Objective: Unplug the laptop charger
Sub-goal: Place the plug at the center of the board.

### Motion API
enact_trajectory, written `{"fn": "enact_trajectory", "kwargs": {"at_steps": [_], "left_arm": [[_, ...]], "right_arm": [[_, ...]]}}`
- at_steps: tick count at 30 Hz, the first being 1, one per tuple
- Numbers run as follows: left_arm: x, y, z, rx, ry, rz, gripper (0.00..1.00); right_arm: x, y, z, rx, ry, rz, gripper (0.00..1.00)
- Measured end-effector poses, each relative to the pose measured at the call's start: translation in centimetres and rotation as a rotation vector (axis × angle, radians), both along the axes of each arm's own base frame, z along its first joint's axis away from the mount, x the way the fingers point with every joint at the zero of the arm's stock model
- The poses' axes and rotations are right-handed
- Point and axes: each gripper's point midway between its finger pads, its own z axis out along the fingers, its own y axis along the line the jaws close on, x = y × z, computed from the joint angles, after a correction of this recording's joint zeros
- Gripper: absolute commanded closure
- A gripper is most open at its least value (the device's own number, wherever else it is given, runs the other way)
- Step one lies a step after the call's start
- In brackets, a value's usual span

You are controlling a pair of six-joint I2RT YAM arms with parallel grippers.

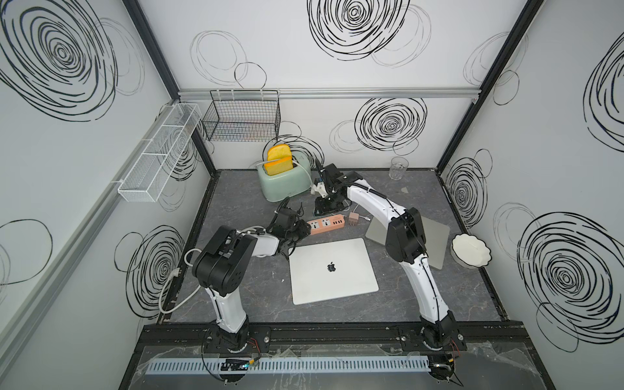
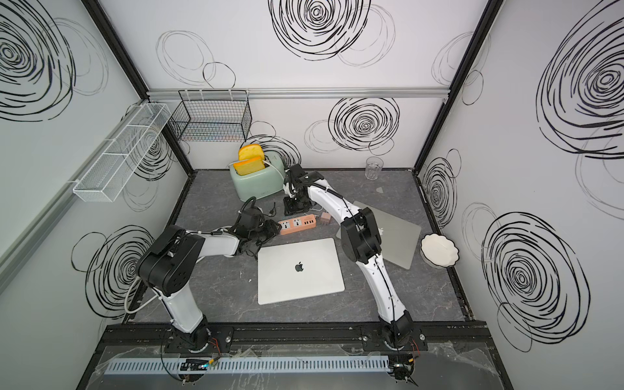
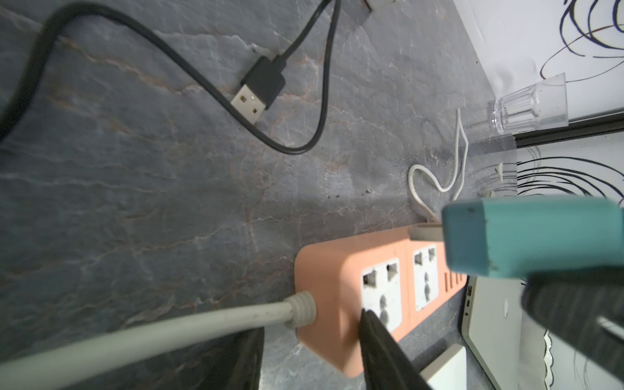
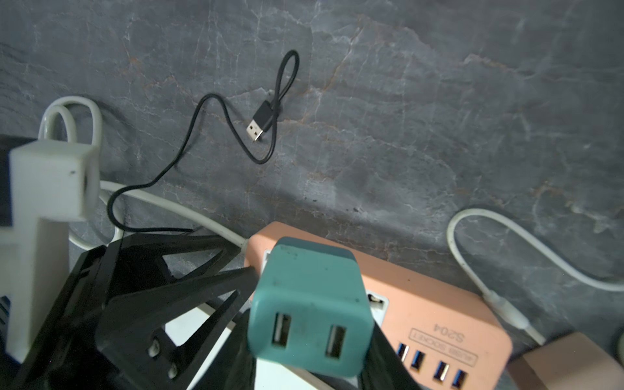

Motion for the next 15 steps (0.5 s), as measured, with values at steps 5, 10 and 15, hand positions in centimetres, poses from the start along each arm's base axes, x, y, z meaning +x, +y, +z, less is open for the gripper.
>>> {"fn": "enact_trajectory", "kwargs": {"at_steps": [5,10,15], "left_arm": [[-0.1,0.0,0.1,0.025,-0.001,-0.005,0.48],[-0.4,-0.2,0.3,0.069,0.009,-0.023,0.44],[-1.2,-0.4,0.4,0.103,0.031,-0.055,0.38]], "right_arm": [[2.1,-1.1,0.5,0.045,-0.022,-0.036,0.81],[3.5,-1.4,0.4,0.097,-0.029,-0.051,0.79],[2.8,-0.2,-1.4,0.137,0.022,-0.025,0.77]]}}
